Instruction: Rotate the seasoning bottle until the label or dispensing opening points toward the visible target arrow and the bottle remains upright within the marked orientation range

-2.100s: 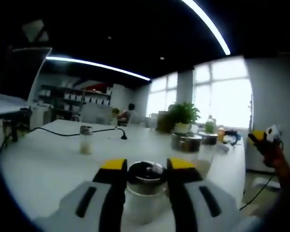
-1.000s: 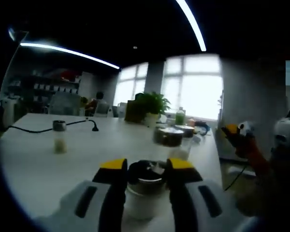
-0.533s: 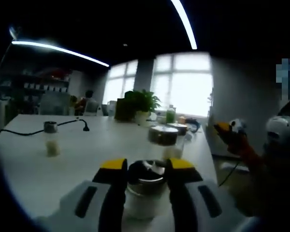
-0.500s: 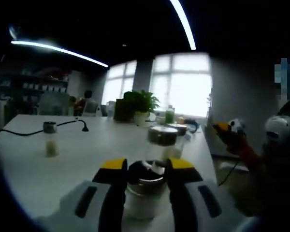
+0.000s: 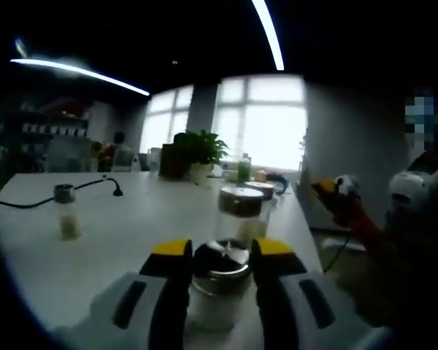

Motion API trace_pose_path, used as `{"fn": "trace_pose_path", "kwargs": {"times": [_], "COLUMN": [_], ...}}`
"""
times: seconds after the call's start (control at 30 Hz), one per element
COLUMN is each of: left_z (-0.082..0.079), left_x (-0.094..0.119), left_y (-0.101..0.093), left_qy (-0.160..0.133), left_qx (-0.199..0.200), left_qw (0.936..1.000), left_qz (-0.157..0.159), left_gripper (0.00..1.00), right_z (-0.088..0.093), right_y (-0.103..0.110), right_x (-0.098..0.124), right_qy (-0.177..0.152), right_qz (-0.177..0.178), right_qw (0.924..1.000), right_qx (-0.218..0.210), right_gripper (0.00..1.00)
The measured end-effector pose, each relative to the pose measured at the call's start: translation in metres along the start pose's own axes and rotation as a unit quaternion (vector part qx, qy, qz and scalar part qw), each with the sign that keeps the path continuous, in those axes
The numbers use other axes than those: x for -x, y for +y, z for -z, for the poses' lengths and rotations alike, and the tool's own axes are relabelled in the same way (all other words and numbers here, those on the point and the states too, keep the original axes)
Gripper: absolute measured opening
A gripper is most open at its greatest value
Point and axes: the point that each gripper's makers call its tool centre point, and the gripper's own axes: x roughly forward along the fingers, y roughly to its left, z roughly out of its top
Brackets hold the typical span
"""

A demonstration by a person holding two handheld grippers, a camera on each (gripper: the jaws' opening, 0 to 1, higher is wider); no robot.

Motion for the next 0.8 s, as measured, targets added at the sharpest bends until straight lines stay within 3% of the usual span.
{"fn": "trace_pose_path", "kwargs": {"times": [0.2, 0.27, 0.37, 0.43, 0.53, 0.8], "left_z": [0.000, -0.006, -0.025, -0.031, -0.035, -0.022], "left_x": [0.006, 0.010, 0.022, 0.027, 0.034, 0.034], "left_y": [0.004, 0.005, 0.001, -0.001, 0.001, 0.011], "left_qy": [-0.015, -0.038, -0.095, -0.110, -0.117, -0.091], "left_qx": [0.011, 0.038, 0.065, 0.068, 0.071, 0.046], "left_qw": [0.9993, 0.9972, 0.9915, 0.9891, 0.9867, 0.9799], "left_qz": [-0.032, -0.052, -0.061, -0.069, -0.088, -0.171], "left_gripper": [0.37, 0.39, 0.40, 0.40, 0.39, 0.39], "right_z": [-0.003, -0.003, -0.004, -0.003, -0.003, -0.002], "right_y": [-0.001, -0.001, -0.001, -0.001, -0.001, -0.001], "right_x": [0.002, 0.002, 0.003, 0.003, 0.002, 0.002], "right_qy": [-0.007, -0.007, -0.008, -0.007, -0.007, -0.007], "right_qz": [0.002, 0.002, 0.002, 0.002, 0.003, 0.004], "right_qw": [1.0000, 1.0000, 1.0000, 1.0000, 1.0000, 1.0000], "right_qx": [0.002, 0.002, 0.002, 0.002, 0.002, 0.002], "right_gripper": [0.11, 0.11, 0.11, 0.11, 0.11, 0.11]}}
